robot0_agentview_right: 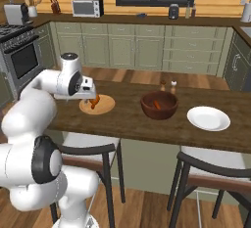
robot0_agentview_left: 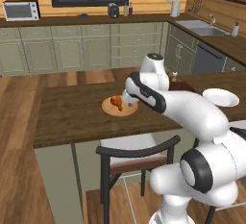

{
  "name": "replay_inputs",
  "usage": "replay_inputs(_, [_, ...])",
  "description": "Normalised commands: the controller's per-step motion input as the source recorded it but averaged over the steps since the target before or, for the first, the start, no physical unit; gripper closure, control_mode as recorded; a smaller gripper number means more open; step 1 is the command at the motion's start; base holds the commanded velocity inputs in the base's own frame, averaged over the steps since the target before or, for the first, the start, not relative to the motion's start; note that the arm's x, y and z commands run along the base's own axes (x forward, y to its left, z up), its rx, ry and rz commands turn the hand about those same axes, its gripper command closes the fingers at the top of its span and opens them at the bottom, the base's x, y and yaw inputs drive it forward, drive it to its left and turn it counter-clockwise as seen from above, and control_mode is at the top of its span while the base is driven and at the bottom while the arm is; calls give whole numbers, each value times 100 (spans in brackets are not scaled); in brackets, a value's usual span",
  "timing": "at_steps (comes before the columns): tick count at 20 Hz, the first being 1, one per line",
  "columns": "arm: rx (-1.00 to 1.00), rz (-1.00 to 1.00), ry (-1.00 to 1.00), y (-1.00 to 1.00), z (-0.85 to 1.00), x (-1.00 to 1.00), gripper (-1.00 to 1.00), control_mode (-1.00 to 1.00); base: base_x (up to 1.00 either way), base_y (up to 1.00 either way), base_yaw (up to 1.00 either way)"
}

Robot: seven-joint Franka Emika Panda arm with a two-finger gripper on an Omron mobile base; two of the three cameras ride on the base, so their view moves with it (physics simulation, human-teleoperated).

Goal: Pick the chicken drumstick and carrot from their plates and place them in the bowl. Then put the bowl in the fridge.

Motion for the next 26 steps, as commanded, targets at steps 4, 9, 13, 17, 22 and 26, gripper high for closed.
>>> replay_inputs(4, [-1, -6, 12, 22, -39, 73, -100, -100, 0, 0, 0])
replay_inputs(9, [-5, -7, 13, 13, -45, 62, -100, -100, 0, 0, 0])
replay_inputs(13, [-7, -2, 10, 0, -39, 50, -100, -100, 0, 0, 0])
replay_inputs(17, [-1, 0, 9, 0, -34, 34, -100, -100, 0, 0, 0])
replay_inputs(22, [1, 0, 1, -3, -31, 32, -100, -100, 0, 0, 0])
replay_inputs(26, [1, 0, 0, 0, -30, 36, -100, -100, 0, 0, 0])
